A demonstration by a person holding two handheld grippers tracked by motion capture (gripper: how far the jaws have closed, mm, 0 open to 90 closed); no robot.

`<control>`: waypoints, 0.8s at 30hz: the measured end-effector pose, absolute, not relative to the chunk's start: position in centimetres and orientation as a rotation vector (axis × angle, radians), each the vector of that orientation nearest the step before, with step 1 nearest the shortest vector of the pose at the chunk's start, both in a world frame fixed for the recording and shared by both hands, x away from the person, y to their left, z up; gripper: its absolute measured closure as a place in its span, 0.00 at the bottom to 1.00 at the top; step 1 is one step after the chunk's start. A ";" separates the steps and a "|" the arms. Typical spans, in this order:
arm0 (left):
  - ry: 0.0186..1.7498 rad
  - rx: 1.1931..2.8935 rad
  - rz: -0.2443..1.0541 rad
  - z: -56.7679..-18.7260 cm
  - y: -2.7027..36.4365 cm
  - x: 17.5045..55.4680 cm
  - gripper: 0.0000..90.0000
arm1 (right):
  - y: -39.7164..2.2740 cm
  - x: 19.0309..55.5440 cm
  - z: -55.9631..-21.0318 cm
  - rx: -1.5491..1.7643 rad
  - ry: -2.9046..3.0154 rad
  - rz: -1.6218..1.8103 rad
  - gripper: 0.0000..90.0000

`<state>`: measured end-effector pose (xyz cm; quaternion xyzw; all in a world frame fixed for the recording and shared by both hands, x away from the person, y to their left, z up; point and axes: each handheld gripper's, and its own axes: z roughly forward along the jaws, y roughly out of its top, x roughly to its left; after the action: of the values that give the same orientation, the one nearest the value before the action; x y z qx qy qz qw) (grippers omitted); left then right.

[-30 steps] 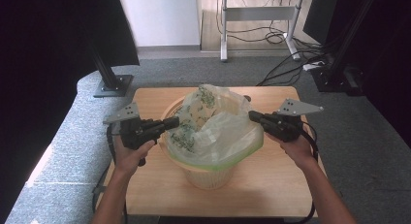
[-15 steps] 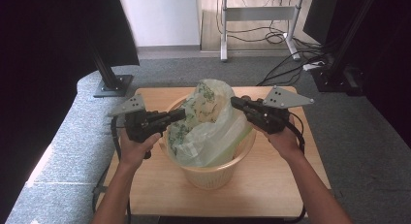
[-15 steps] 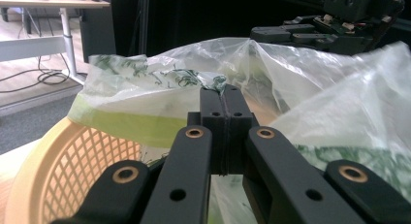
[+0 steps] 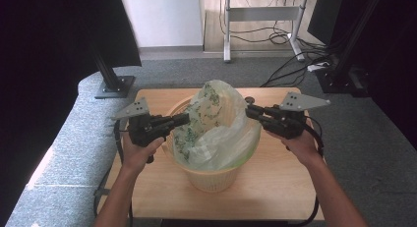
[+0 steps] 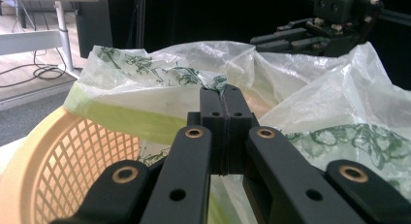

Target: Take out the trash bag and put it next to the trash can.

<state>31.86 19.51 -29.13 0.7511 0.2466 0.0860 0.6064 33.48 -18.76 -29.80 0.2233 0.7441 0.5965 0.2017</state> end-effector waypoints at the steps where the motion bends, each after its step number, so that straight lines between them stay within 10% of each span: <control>1: 0.569 1.737 0.197 -29.2 19.5 31.8 1.00 | -19.1 33.6 -29.7 0.617 2.079 1.686 0.82; 12: 0.583 1.744 0.218 -29.2 19.5 31.7 1.00 | -19.8 36.9 -28.0 0.690 2.042 1.751 0.43; 24: 0.586 1.739 0.206 -29.6 19.8 31.8 1.00 | -16.4 40.3 -28.7 0.677 2.286 1.530 0.49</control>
<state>31.80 19.77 -29.58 0.7512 0.2530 0.0892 0.6031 40.27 -16.36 -28.68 0.2360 0.7975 0.5336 0.1538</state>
